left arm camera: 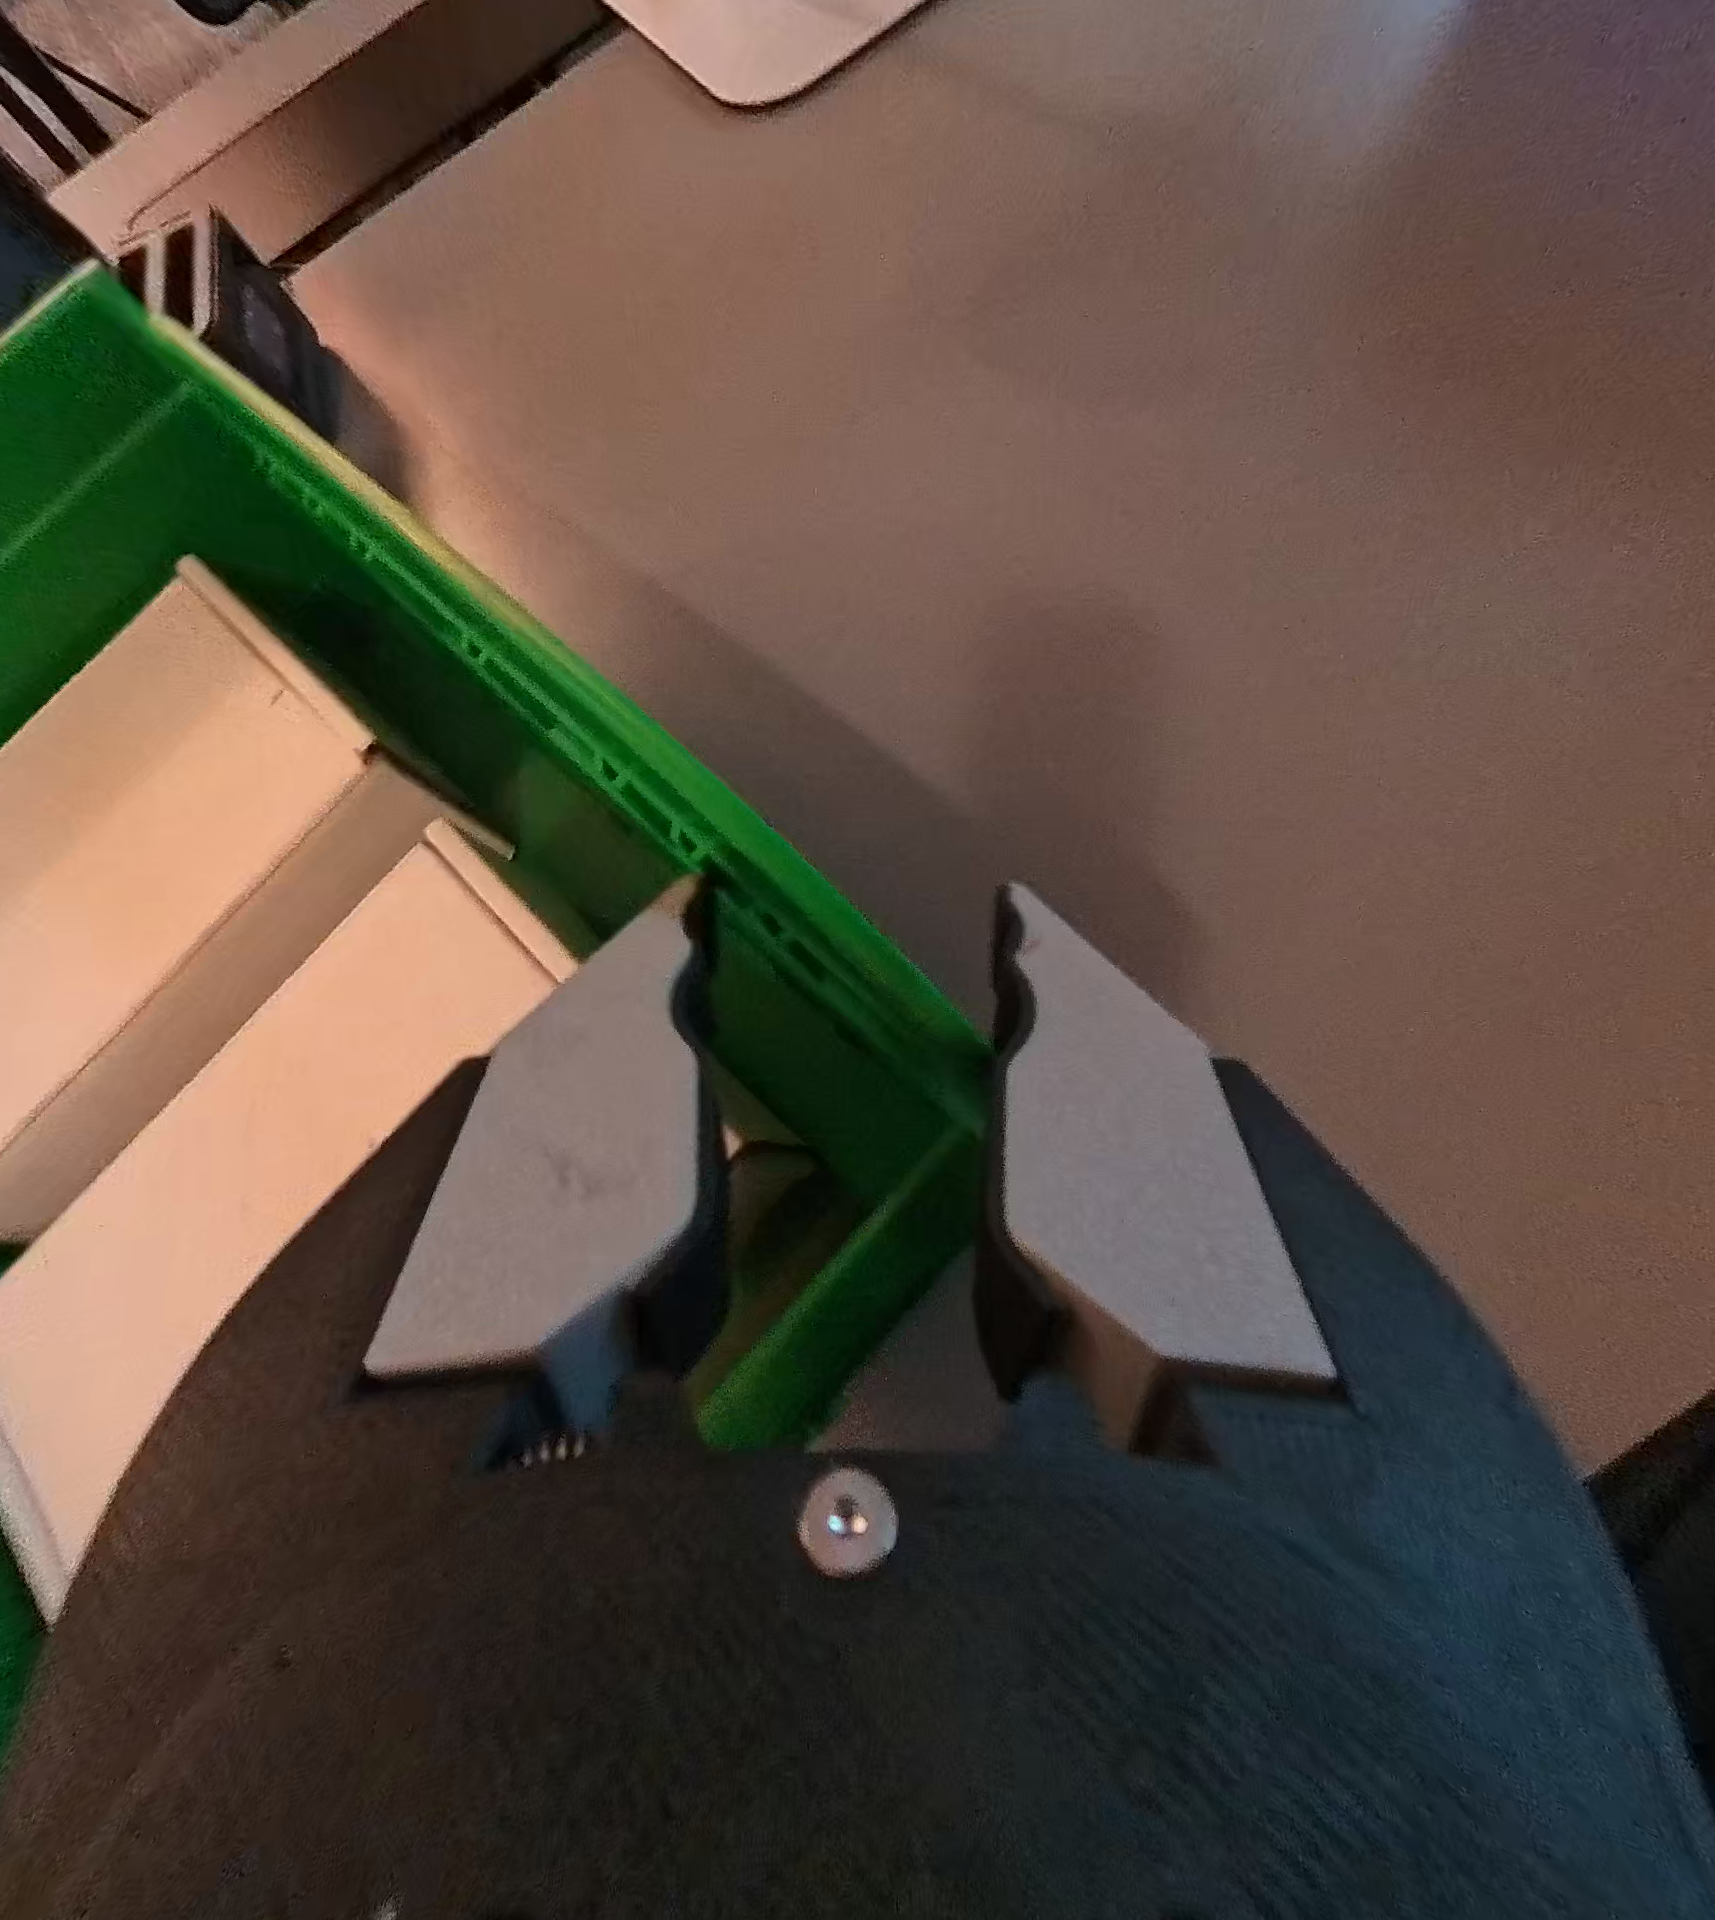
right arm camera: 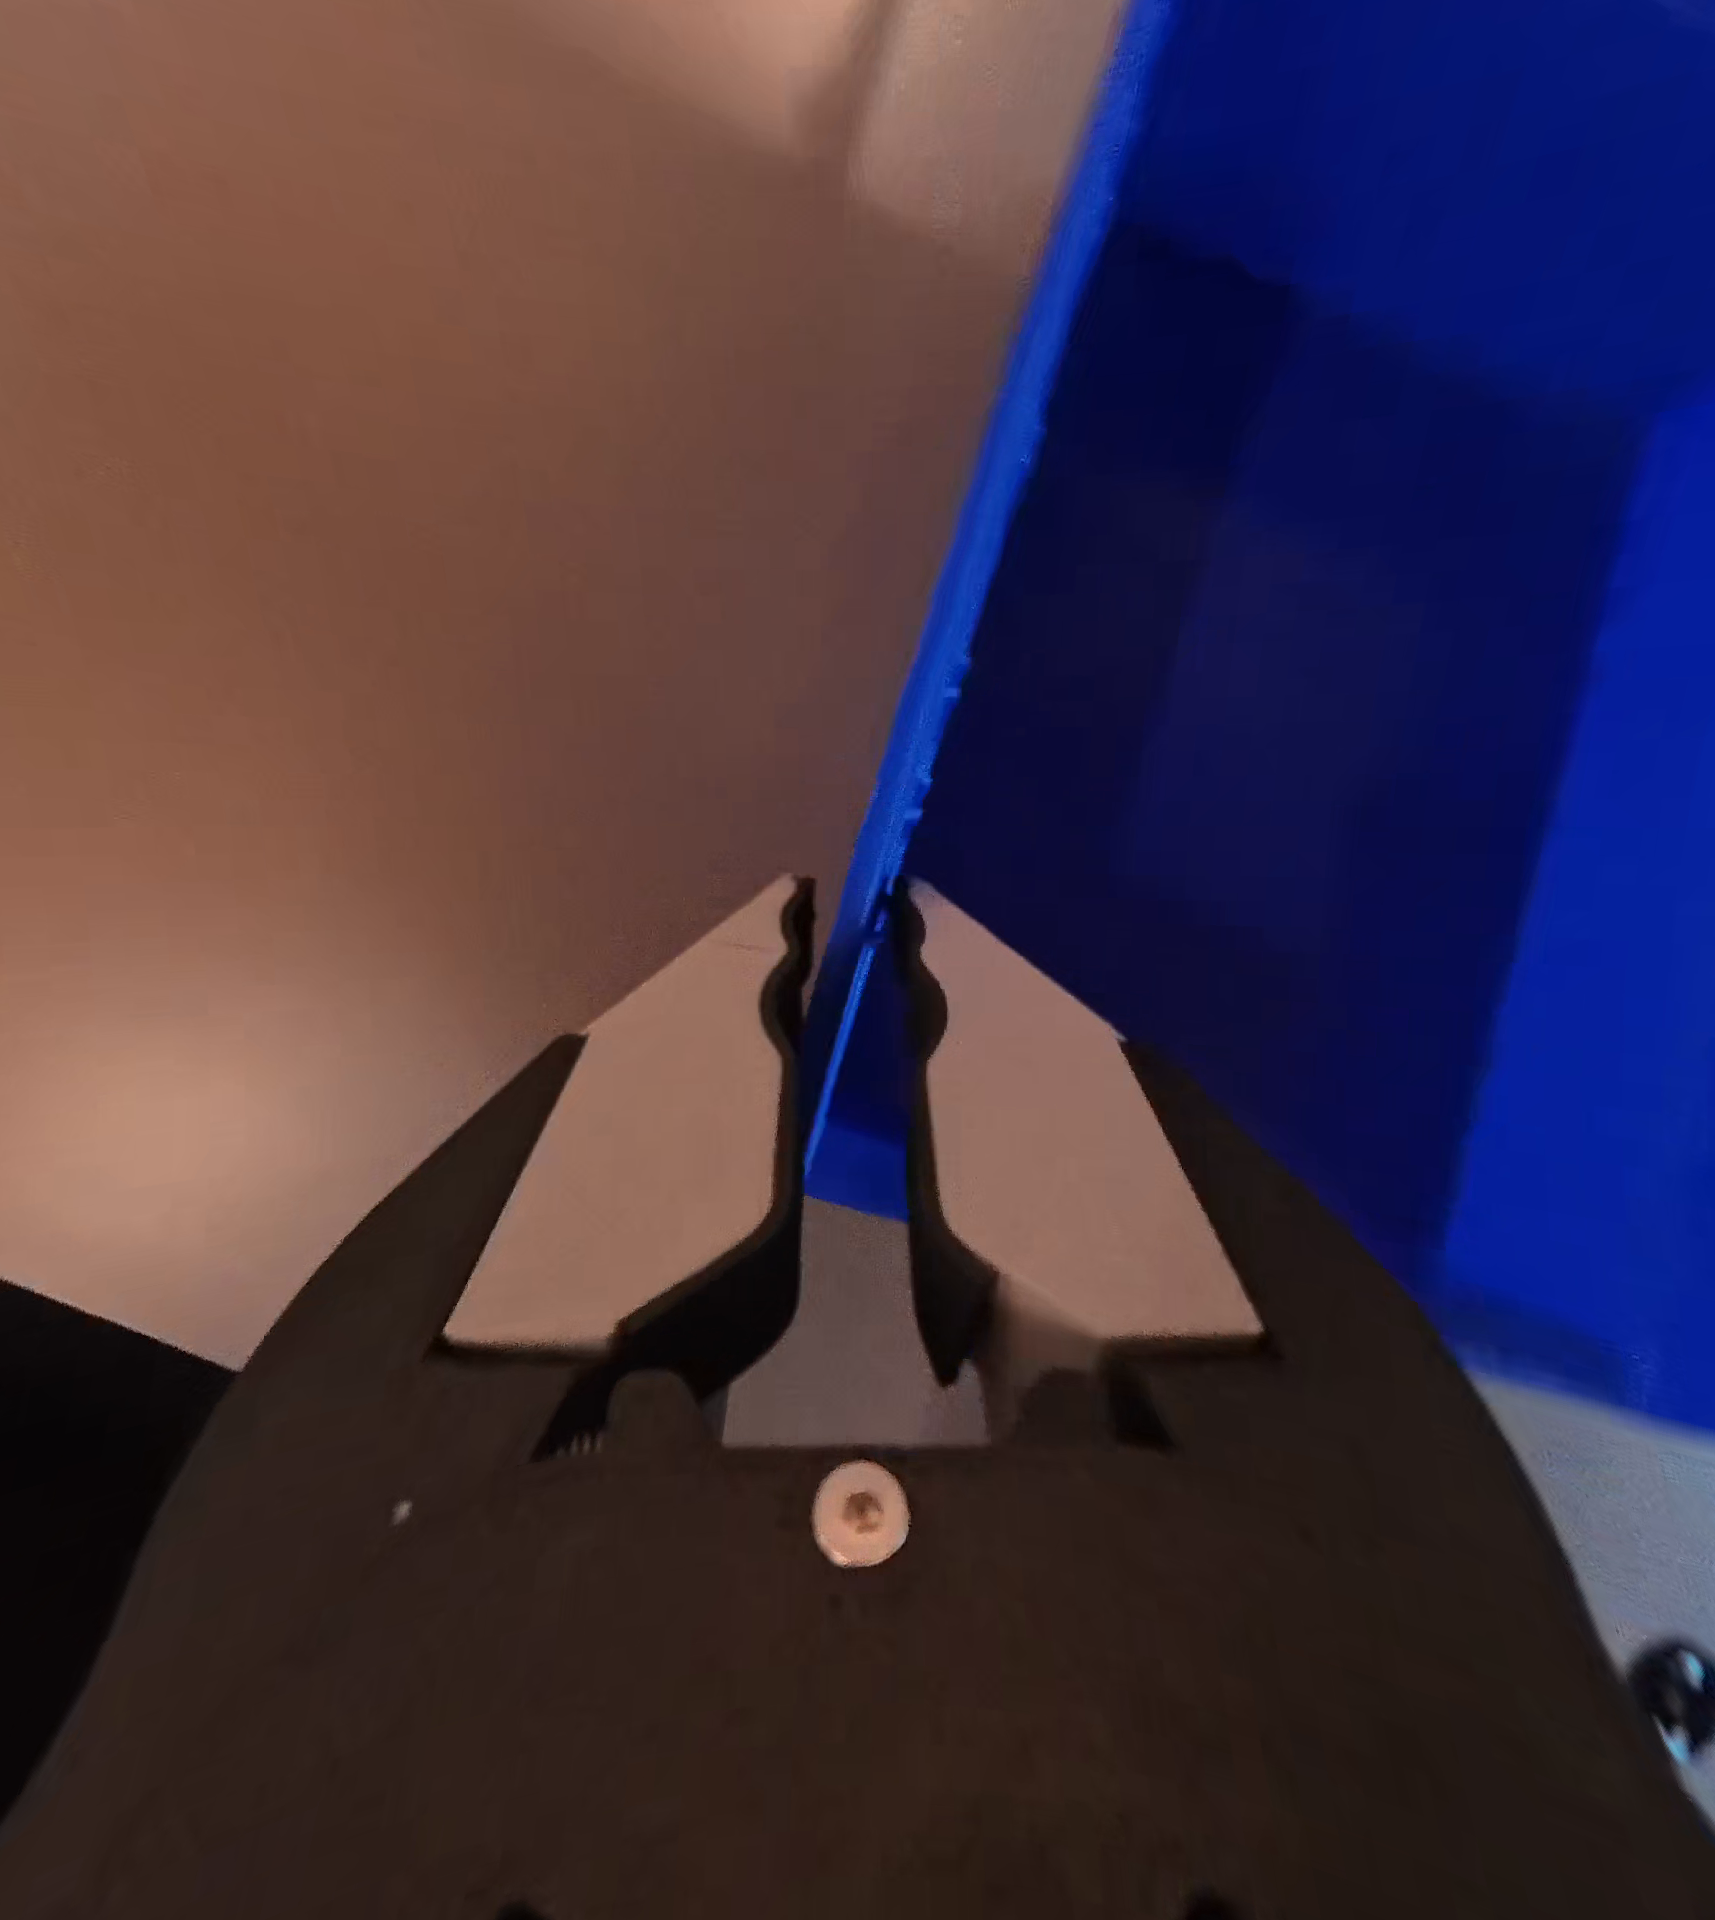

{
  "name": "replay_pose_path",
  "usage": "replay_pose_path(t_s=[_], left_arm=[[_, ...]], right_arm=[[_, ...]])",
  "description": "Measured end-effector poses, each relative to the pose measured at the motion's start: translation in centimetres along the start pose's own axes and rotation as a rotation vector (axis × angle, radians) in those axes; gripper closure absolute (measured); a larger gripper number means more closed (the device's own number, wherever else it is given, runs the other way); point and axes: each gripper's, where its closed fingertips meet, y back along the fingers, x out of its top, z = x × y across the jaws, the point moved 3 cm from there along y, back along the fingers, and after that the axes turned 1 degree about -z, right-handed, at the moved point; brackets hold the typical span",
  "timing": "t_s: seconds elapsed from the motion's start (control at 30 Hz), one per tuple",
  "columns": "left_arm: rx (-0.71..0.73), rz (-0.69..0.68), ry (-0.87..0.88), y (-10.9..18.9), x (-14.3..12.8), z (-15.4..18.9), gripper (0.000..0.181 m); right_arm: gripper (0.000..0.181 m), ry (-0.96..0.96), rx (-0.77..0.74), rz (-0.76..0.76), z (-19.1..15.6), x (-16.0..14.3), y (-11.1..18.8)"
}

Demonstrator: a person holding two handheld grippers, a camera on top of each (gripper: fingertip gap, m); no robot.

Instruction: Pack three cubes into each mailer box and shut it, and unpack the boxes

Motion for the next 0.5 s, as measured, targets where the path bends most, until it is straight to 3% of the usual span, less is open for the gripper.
replay_pose_path(t_s=[0.13,0.27,0.5], left_arm=[[0.118,-0.038,-0.015,0.6,-0.8,-2.0,0.153],[0.272,-0.060,0.054,1.2,-1.9,-5.0,0.176],[0.246,-0.027,0.215,2.0,-3.2,-7.0,0.177]], right_arm=[[0.177,-0.086,-0.101,-0.007,4.3,-1.9,0.8],[0.178,-0.146,-0.112,-0.023,6.0,-3.1,1.5],[0.177,-0.264,-0.122,-0.050,8.0,-5.4,3.2]])
